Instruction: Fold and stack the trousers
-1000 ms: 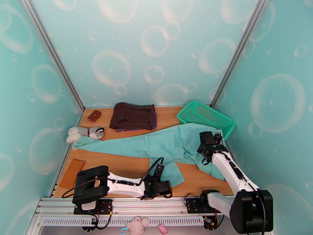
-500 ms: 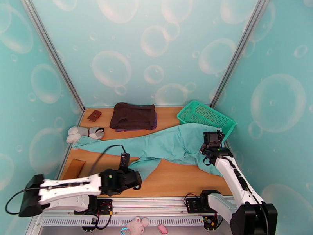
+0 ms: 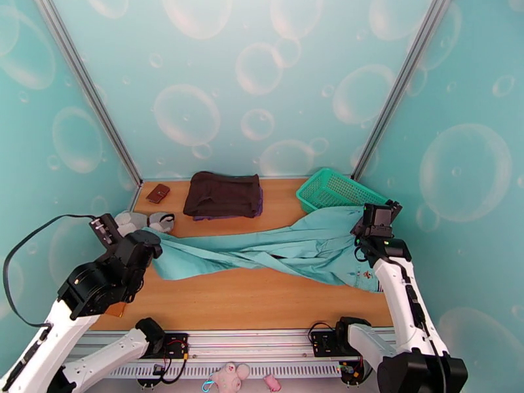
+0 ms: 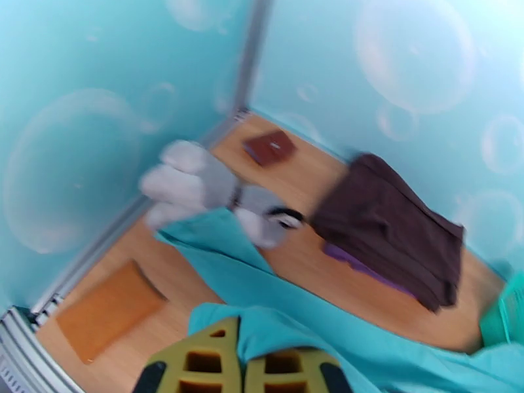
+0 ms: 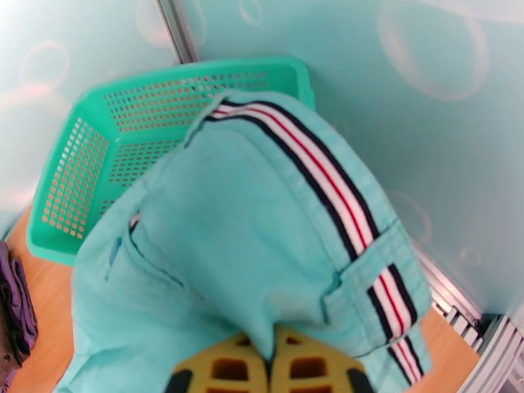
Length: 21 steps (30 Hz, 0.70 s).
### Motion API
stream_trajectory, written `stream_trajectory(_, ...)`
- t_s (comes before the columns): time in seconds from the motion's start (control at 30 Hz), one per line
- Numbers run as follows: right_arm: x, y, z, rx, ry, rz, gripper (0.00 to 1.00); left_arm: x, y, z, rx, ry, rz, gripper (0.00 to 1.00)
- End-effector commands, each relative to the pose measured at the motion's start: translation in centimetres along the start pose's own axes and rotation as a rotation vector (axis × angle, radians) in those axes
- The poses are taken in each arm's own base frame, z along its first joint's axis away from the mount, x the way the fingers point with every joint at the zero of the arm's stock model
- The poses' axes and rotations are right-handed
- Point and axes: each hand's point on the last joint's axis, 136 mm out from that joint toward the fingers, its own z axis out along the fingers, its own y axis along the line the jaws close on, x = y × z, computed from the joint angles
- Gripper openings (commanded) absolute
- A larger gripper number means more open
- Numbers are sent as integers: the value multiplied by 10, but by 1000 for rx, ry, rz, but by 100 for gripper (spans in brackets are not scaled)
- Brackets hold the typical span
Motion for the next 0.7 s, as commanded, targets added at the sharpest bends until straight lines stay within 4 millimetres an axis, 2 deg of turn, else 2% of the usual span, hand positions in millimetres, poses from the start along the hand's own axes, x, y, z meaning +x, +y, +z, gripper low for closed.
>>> stream_trajectory(0.0, -26, 9, 2, -17, -48, -14, 0, -13, 26, 16, -142, -39, 130, 0)
stream_trajectory(0.17, -26, 23, 26, -30, -25, -39, 0, -4, 33, 46, -182, 19, 148, 0)
stream_trajectory(0.23, -25, 31, 31, -51, -14, -45, 2, 2, 25, 56, -163, 51, 168, 0)
stream_trajectory(0.3, -27, 37, 28, -72, -29, -49, 29, 16, 4, 62, -47, 95, 187, 13)
stream_trajectory(0.33, -29, 39, 23, -85, -47, -51, 39, 22, -15, 60, 75, 117, 179, 22)
stream_trajectory(0.4, -33, 47, 4, -116, -95, -49, 52, 31, -49, 46, 313, 141, 168, 45)
stream_trajectory(0.43, -35, 55, -9, -150, -122, -51, 57, 31, -61, 37, 407, 133, 134, 58)
stream_trajectory(0.47, -36, 66, -24, -202, -142, -53, 60, 28, -67, 30, 464, 118, 104, 66)
stream_trajectory(0.53, -33, 91, -53, -329, -163, -72, 61, 25, -71, 23, 503, 103, 90, 74)
stream_trajectory(0.6, -22, 118, -77, -452, -151, -107, 61, 23, -73, 22, 508, 107, 65, 75)
stream_trajectory(0.67, -2, 147, -98, -580, -114, -174, 61, 31, -92, 24, 569, 135, 84, 75)
